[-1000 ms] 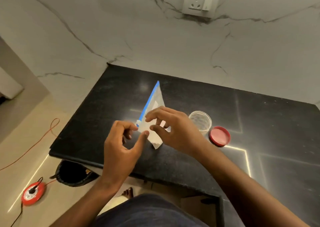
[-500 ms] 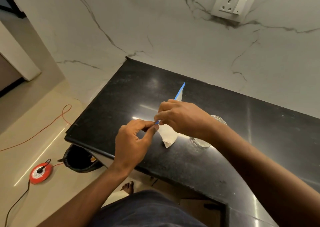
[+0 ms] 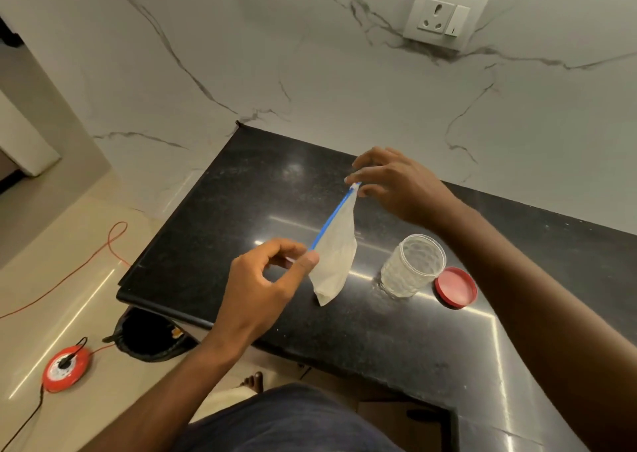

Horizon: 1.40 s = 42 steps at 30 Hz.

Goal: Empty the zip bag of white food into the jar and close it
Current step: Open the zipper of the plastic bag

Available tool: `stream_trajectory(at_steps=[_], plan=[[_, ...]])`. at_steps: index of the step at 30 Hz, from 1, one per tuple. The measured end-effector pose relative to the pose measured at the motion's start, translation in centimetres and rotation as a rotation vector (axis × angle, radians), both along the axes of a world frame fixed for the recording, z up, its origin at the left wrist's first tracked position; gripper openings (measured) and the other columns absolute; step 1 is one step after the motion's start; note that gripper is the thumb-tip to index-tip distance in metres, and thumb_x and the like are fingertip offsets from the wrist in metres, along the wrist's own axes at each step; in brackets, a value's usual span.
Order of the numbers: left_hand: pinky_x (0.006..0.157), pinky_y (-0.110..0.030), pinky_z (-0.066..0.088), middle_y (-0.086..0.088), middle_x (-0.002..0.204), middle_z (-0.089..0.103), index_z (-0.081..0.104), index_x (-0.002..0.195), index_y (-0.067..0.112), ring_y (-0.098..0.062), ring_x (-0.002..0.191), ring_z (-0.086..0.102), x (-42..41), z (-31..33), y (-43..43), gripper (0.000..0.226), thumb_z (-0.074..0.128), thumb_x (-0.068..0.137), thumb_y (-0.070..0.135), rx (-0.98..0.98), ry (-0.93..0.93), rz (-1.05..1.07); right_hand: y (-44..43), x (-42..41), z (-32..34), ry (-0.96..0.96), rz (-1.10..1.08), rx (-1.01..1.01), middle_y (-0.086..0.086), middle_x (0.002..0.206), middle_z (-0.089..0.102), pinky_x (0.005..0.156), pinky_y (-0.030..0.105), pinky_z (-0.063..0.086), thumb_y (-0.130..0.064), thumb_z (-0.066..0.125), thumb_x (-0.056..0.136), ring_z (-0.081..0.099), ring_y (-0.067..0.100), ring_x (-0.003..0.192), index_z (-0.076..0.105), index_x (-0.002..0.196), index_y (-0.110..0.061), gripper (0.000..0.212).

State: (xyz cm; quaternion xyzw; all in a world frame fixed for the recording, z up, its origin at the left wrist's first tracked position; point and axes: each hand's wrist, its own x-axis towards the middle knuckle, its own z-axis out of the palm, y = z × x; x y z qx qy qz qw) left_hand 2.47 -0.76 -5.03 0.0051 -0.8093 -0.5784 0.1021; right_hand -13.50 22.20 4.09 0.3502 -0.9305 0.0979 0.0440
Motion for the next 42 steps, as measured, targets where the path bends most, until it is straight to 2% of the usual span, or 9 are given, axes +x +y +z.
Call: stream_trajectory(at_steps=[3, 5, 6, 9, 14, 18, 22, 32, 42], plan=[[0.075, -0.013, 0.058, 0.025, 0.101, 0.078, 0.078, 0.106, 0.039, 0.001, 0.098, 0.073, -2.8, 1.2, -0.6, 0.028, 0.065, 0.093, 0.06, 0.123, -0.153, -0.023, -0.6, 2.9, -1.3, -0.028, -0.191, -0.323, 0.003, 0.116, 0.072, 0.078, 0.027, 0.055, -0.019, 0.073, 0.097, 0.065, 0.012, 0.089, 0.074, 0.124, -0.017, 0.027], [0.069, -0.016, 0.059, 0.02, 0.097, 0.08, 0.082, 0.105, 0.035, 0.0, 0.092, 0.075, -5.3, 1.9, -0.6, 0.02, 0.068, 0.098, 0.048, 0.189, -0.278, -0.059, -1.9, 5.0, -2.4, -0.203, -0.32, -0.585, 0.003, 0.093, 0.076, 0.066, 0.028, 0.062, -0.026, 0.073, 0.098, 0.072, 0.012, 0.072, 0.076, 0.105, -0.011, 0.017], [0.066, -0.017, 0.06, 0.017, 0.095, 0.081, 0.083, 0.101, 0.033, -0.001, 0.09, 0.077, -6.3, 2.1, -0.4, 0.017, 0.069, 0.099, 0.042, 0.214, -0.337, -0.092, -2.6, 5.8, -3.0, -0.333, -0.385, -0.682, 0.004, 0.086, 0.076, 0.06, 0.029, 0.064, -0.03, 0.072, 0.098, 0.074, 0.014, 0.066, 0.076, 0.099, -0.01, 0.021], [0.06, -0.017, 0.06, 0.007, 0.091, 0.083, 0.087, 0.088, 0.032, -0.007, 0.085, 0.08, -8.1, 2.6, 0.0, 0.02, 0.071, 0.1, 0.027, 0.273, -0.44, -0.177, -4.6, 7.1, -4.8, -0.641, -0.523, -0.84, 0.01, 0.088, 0.078, 0.057, 0.034, 0.065, -0.034, 0.071, 0.099, 0.079, 0.02, 0.068, 0.076, 0.098, -0.008, 0.026], [0.067, -0.022, 0.063, -0.005, 0.095, 0.084, 0.087, 0.096, 0.022, -0.019, 0.089, 0.082, -8.3, 2.6, 0.1, 0.015, 0.073, 0.099, 0.018, 0.351, -0.463, -0.209, -5.2, 7.9, -5.6, -0.784, -0.583, -1.126, 0.007, 0.081, 0.081, 0.053, 0.029, 0.062, -0.023, 0.072, 0.099, 0.08, 0.024, 0.07, 0.079, 0.09, -0.014, 0.014], [0.069, -0.021, 0.063, -0.008, 0.098, 0.084, 0.087, 0.1, 0.016, -0.02, 0.091, 0.082, -7.7, 2.9, 0.0, 0.012, 0.076, 0.094, 0.014, 0.409, -0.457, -0.268, -4.7, 8.5, -5.9, -0.89, -0.569, -1.204, 0.013, 0.091, 0.081, 0.057, 0.033, 0.062, -0.022, 0.071, 0.1, 0.08, 0.026, 0.078, 0.081, 0.101, -0.006, 0.019], [0.067, -0.02, 0.062, -0.008, 0.095, 0.084, 0.088, 0.092, 0.02, -0.018, 0.086, 0.082, -7.5, 3.2, 0.3, 0.019, 0.074, 0.095, 0.007, 0.431, -0.458, -0.269, -4.3, 8.8, -6.0, -0.974, -0.553, -1.274, 0.013, 0.093, 0.081, 0.06, 0.035, 0.063, -0.024, 0.071, 0.099, 0.079, 0.022, 0.078, 0.083, 0.102, -0.009, 0.019], [0.069, -0.023, 0.064, -0.009, 0.097, 0.084, 0.087, 0.092, 0.02, -0.023, 0.09, 0.082, -7.1, 3.3, 0.7, 0.02, 0.074, 0.095, 0.005, 0.42, -0.499, -0.269, -4.3, 8.1, -5.6, -0.836, -0.627, -1.121, 0.014, 0.081, 0.081, 0.053, 0.032, 0.062, -0.011, 0.069, 0.096, 0.08, 0.027, 0.069, 0.082, 0.095, -0.005, 0.014], [0.069, -0.023, 0.064, -0.01, 0.094, 0.084, 0.084, 0.095, 0.011, -0.02, 0.086, 0.082, -6.4, 2.8, 1.7, 0.018, 0.07, 0.097, 0.0, 0.465, -0.529, -0.243, -4.0, 8.0, -6.9, -0.805, -0.663, -1.033, 0.005, 0.067, 0.076, 0.05, 0.028, 0.06, -0.016, 0.067, 0.096, 0.076, 0.021, 0.059, 0.077, 0.087, -0.005, 0.018]])
